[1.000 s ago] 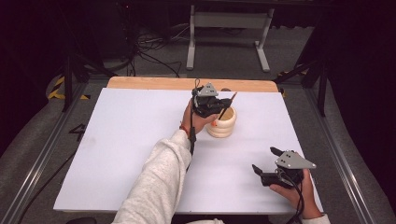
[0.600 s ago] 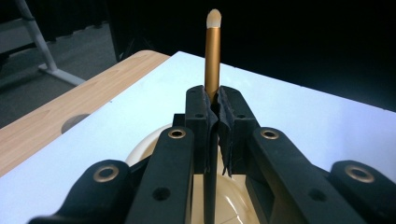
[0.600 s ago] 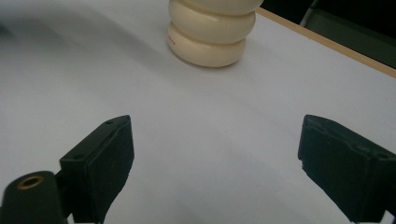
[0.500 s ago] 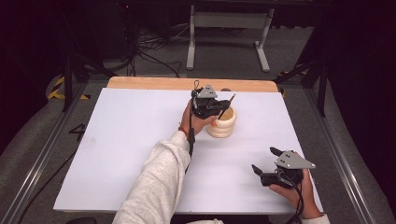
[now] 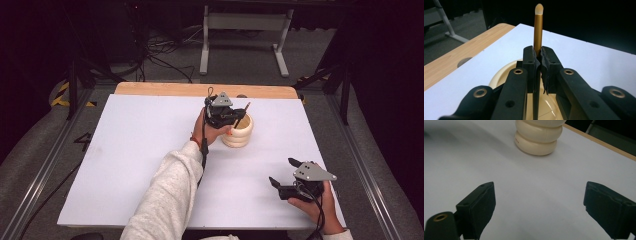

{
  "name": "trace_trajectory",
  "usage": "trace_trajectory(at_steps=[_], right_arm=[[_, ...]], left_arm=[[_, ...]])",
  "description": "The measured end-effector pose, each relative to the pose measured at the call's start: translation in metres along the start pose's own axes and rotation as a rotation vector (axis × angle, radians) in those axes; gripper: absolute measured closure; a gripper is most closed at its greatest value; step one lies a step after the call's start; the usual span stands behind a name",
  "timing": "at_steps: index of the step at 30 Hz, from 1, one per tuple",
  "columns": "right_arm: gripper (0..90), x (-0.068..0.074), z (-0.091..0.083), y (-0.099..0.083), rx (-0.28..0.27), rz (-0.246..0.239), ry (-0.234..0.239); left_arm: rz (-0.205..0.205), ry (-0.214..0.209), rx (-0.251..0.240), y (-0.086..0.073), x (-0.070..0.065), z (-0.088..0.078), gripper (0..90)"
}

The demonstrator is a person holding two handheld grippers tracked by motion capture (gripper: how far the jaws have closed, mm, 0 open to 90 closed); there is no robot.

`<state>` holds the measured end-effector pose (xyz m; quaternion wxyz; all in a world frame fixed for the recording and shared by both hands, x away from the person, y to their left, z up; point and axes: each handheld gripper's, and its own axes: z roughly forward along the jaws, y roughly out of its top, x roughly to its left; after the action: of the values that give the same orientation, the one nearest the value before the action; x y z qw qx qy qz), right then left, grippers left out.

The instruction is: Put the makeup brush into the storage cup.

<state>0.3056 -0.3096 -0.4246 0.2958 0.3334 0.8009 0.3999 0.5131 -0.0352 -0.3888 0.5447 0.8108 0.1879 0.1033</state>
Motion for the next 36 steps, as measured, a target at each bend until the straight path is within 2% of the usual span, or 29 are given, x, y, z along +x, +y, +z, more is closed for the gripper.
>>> trace_trajectory(at_steps=[10, 15, 22, 24, 26, 30, 32, 33, 35, 36], right_arm=[[11.3, 0.0, 0.0, 0.0, -0.002, -0.001, 0.0], [11.3, 0.0, 0.0, 0.0, -0.003, -0.002, 0.0], [11.3, 0.0, 0.0, 0.0, -0.001, -0.003, 0.0], [11.3, 0.0, 0.0, 0.0, -0.003, -0.003, -0.001], [11.3, 0.0, 0.0, 0.0, -0.003, -0.002, -0.002], [11.3, 0.0, 0.0, 0.0, -0.002, -0.002, 0.0], [11.3, 0.0, 0.0, 0.0, -0.003, -0.004, -0.001], [11.3, 0.0, 0.0, 0.0, -0.003, -0.004, -0.001], [11.3, 0.0, 0.0, 0.0, -0.002, -0.004, 0.0], [11.3, 0.0, 0.0, 0.0, -0.002, -0.005, 0.0]], left_arm=[[0.003, 0.001, 0.013, 0.0, 0.0, 0.001, 80.8], [0.0, 0.004, 0.006, -0.001, 0.0, 0.0, 75.7], [0.003, 0.03, 0.0, 0.002, -0.002, -0.008, 64.1], [0.011, 0.046, 0.003, 0.004, -0.002, -0.01, 56.5], [0.021, 0.043, 0.01, 0.006, -0.003, -0.015, 55.0], [0.024, 0.067, 0.018, 0.009, -0.004, -0.02, 44.1], [0.024, 0.087, 0.018, 0.009, -0.004, -0.024, 41.6], [0.024, 0.087, 0.018, 0.009, -0.004, -0.024, 34.5], [0.033, 0.127, 0.036, 0.009, -0.005, -0.027, 31.7], [0.037, 0.132, 0.039, 0.009, -0.004, -0.029, 31.1]])
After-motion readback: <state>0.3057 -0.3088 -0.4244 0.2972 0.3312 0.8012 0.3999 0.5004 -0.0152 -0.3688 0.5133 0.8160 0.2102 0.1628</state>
